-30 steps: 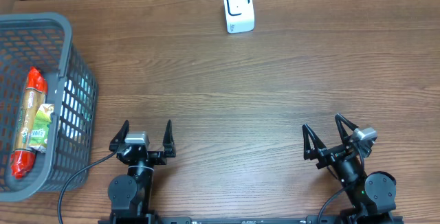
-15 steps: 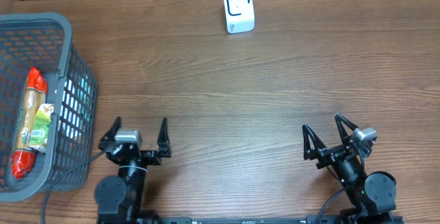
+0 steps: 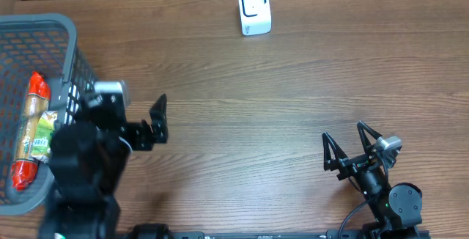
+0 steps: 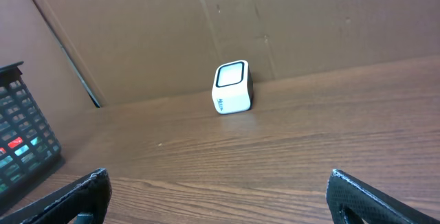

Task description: Scan the item barcode

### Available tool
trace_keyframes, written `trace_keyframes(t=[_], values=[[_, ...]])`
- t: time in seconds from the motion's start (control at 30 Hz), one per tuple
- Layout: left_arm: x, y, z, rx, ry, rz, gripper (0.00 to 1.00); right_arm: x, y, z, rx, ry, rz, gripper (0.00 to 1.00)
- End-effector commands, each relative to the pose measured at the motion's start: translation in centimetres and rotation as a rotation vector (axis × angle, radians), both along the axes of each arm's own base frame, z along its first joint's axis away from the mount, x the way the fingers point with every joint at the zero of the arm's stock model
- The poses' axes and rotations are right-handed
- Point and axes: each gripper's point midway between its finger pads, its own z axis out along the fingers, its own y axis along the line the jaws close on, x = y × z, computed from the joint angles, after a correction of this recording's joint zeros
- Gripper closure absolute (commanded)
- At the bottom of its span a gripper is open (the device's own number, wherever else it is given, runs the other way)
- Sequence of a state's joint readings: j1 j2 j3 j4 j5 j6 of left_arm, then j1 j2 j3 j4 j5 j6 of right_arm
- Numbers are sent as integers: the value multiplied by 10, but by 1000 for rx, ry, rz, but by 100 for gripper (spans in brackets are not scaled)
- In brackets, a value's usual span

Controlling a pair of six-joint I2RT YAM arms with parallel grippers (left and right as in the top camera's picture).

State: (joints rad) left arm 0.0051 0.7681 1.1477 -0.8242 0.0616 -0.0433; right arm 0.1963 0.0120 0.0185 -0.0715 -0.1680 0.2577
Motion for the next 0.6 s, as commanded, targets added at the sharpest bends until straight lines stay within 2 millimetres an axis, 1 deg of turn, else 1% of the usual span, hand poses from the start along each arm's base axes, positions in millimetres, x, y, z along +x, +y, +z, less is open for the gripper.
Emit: trace_keyframes(t=[0.0,0.17,0.3,0.43,0.57], values=[[8,-4,36,11,32,-31,0,1,-2,-2,-3,-5,-11,0],[14,-4,53,9,175,-31,0,1,-2,-2,-3,-5,-11,0],[30,-6,61,5,196,-38,0,1,-2,-2,-3,-5,-11,0],[41,-13,53,-25,222,-72,0,1,-2,-2,-3,-5,-11,0],[51,-12,46,8,243,-87,0,1,-2,-2,-3,-5,-11,0]])
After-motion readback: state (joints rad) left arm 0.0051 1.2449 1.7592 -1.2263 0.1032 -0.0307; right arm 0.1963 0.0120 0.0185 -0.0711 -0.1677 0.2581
